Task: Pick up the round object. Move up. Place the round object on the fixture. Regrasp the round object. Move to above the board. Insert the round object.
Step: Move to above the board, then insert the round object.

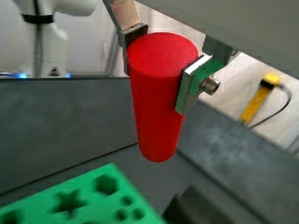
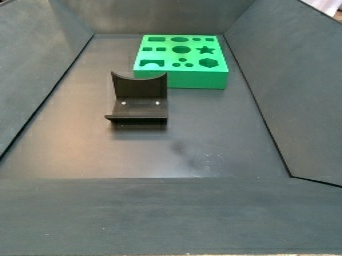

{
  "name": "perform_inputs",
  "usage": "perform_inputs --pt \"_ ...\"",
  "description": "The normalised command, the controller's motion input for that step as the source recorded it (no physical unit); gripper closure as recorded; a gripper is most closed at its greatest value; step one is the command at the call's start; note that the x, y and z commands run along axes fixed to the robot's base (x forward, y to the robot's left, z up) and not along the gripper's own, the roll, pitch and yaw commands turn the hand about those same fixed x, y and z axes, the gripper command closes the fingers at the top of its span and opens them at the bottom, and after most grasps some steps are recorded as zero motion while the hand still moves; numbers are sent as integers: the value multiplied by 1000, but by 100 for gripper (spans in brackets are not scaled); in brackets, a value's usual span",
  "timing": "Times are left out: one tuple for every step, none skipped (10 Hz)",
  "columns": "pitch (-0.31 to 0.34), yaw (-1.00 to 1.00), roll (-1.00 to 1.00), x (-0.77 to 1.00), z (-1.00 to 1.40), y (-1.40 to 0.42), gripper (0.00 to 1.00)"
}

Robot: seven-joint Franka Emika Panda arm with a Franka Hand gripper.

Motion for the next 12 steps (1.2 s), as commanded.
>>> perform_inputs --pt "-84 -103 -1000 -385 52 -481 100" --pt "-81 -105 -1000 -247 25 -247 100" --pt "-82 -101 -1000 -150 18 -103 100" --pt "-89 -100 -1000 -117 8 -49 100" --pt "-97 -102 -1000 -99 2 -22 100" --pt "-79 -54 -660 -76 3 7 100" --pt "-70 -43 -520 -64 -3 12 100" --pt "-49 -27 -307 -45 1 10 100" --pt "0 0 -4 0 -3 0 100" --pt "0 0 -51 0 -11 0 100" --pt "-74 -71 -124 -83 -134 251 100" --pt "0 -43 -197 0 -497 274 100"
